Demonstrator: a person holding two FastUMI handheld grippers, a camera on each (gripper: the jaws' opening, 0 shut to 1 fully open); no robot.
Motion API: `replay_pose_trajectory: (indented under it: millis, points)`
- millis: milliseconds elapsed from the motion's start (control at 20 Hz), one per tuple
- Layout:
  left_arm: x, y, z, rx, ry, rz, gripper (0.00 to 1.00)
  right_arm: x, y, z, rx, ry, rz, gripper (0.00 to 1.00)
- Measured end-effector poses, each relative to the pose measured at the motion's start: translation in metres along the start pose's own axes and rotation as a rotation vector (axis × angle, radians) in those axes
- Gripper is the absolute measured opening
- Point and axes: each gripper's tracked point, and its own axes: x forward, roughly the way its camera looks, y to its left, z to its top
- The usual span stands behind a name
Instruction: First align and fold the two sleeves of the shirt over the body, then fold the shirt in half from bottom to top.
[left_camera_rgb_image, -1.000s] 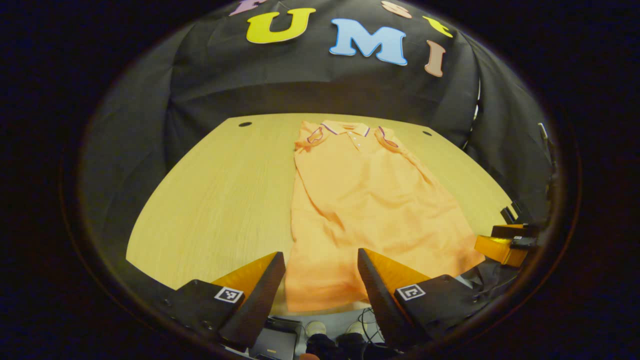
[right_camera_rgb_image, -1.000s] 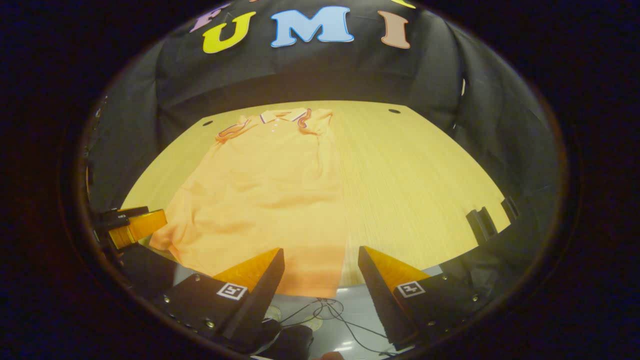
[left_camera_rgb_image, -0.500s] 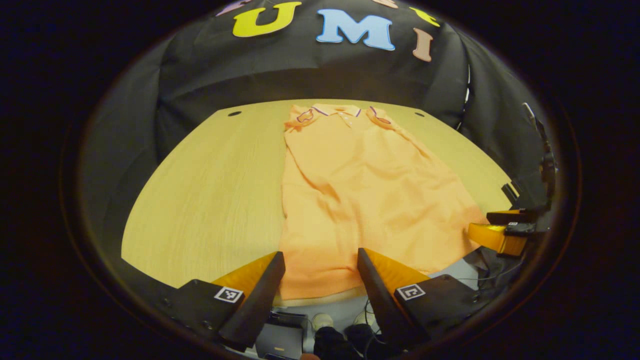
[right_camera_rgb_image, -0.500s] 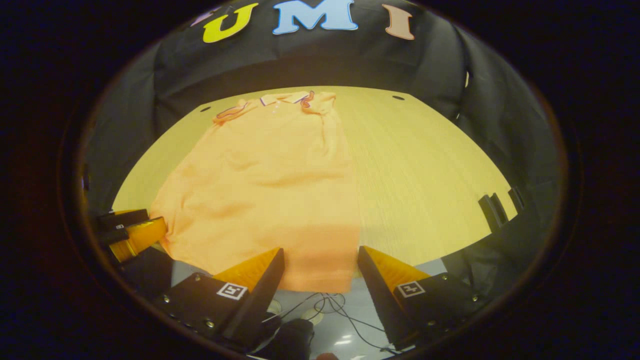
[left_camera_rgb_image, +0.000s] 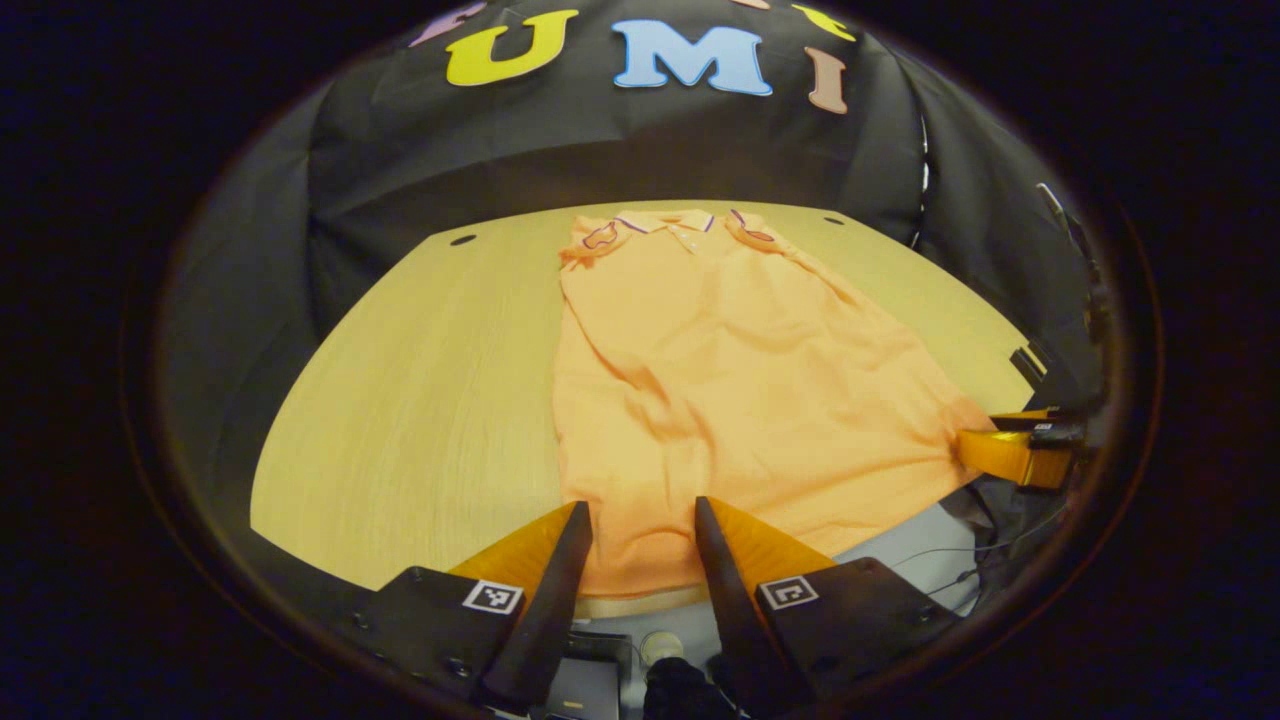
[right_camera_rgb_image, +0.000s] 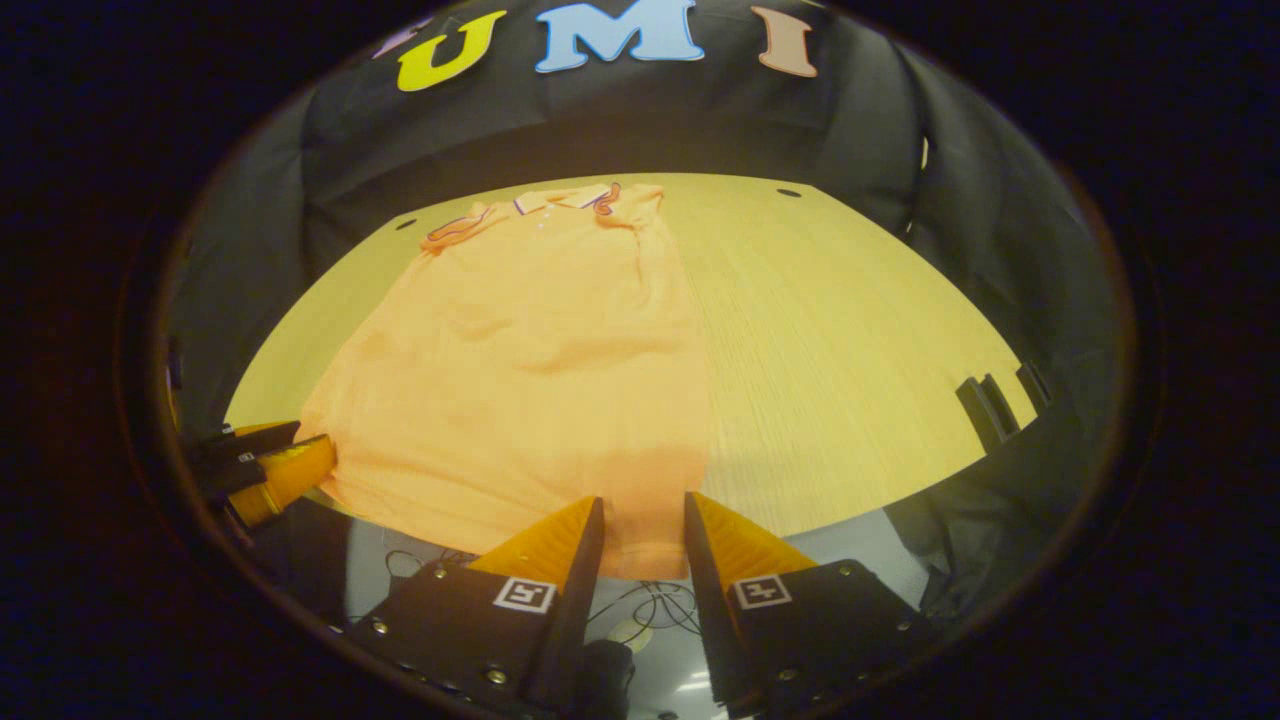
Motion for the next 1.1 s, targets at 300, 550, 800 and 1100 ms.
replay_pose_trajectory:
  millis: [300,550,800,1100]
  points:
    - [0.001,-0.008,0.002,-0.01,-0.017,0.019,0.12,0.002,0.011,-0.002,-0.023,0.014,0.047,0.09]
    - [0.0,-0.013,0.003,-0.027,-0.009,0.044,0.07,0.0,0.011,0.001,-0.016,0.034,0.082,0.02]
    - [-0.016,-0.01,0.026,-0.071,-0.054,0.091,0.06,-0.023,0.008,0.028,0.037,-0.03,0.158,0.02]
    - [-0.038,-0.02,0.088,-0.074,-0.167,0.101,0.06,-0.054,0.002,0.092,0.047,-0.158,0.195,0.02]
